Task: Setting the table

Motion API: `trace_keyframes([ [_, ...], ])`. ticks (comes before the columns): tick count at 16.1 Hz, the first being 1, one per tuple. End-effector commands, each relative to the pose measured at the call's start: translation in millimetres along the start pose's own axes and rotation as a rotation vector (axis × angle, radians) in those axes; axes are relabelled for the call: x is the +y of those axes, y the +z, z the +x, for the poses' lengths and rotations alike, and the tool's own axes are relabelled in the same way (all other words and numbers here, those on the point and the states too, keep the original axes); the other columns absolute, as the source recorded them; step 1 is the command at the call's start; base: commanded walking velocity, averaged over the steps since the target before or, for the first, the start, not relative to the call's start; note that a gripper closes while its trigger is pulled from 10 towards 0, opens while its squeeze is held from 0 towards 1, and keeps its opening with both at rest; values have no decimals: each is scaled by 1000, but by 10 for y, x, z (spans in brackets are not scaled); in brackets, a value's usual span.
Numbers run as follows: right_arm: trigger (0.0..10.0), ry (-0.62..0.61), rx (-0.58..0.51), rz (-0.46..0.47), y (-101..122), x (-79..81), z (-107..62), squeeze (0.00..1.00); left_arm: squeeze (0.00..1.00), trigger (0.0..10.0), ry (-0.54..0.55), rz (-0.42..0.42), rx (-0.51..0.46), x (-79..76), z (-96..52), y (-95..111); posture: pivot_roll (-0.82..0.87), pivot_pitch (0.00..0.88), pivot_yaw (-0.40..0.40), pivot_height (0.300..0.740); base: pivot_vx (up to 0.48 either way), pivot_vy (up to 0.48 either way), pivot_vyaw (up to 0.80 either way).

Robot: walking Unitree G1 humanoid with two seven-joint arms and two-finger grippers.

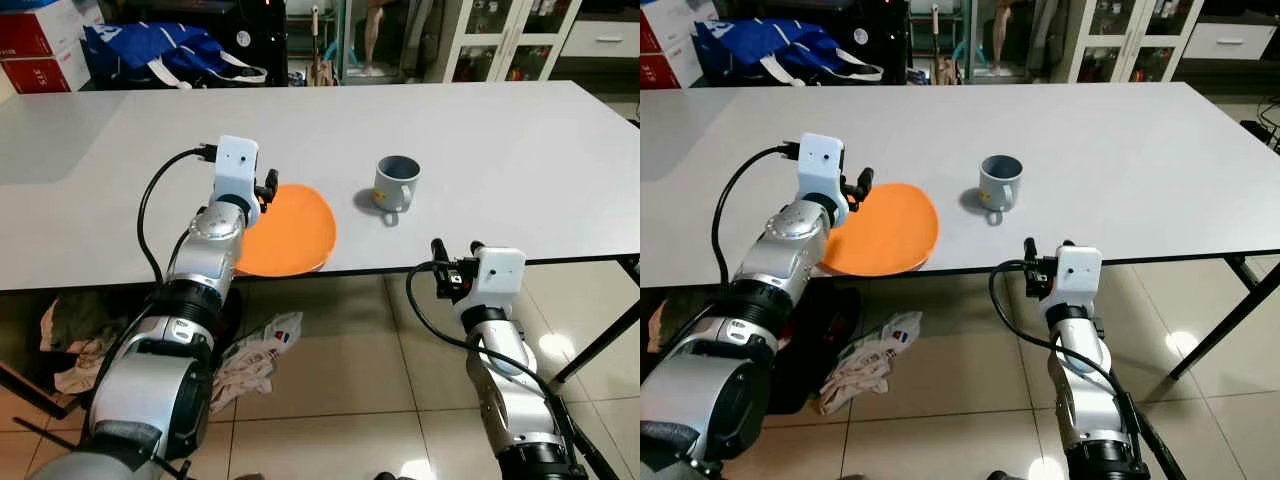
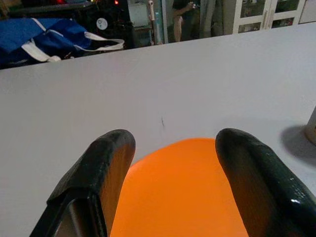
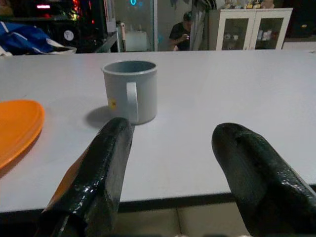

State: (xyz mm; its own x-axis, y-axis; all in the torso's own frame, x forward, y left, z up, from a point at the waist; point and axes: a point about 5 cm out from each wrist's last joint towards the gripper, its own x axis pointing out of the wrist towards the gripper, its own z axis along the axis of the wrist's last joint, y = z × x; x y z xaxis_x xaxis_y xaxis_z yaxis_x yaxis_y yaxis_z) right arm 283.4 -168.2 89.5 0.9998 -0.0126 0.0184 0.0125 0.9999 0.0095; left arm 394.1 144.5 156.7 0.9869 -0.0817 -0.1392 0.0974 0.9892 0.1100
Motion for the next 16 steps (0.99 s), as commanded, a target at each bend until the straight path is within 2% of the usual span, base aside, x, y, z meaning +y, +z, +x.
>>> trace_keyframes([
  [1,10000,9,11,-14,-5,-1,-23,0,0,10000,29,-22,42,3,32,-39,-13,0,18,740,0,0,0],
  [5,10000,14,20,-12,-17,14,-67,0,0,10000,29,-46,102,-51,87,-44,-32,0,27,740,0,0,0],
  [9,10000,14,24,-13,-18,21,-135,0,0,10000,13,-41,120,-114,113,-8,-61,0,34,740,0,0,0],
  [14,10000,0,65,-42,-49,-63,-396,0,0,10000,8,-105,212,-203,109,-102,-126,0,43,740,0,0,0],
  [16,10000,-7,86,-43,-78,-72,-489,0,0,10000,-1,-170,274,-280,90,-184,-142,0,47,740,0,0,0],
])
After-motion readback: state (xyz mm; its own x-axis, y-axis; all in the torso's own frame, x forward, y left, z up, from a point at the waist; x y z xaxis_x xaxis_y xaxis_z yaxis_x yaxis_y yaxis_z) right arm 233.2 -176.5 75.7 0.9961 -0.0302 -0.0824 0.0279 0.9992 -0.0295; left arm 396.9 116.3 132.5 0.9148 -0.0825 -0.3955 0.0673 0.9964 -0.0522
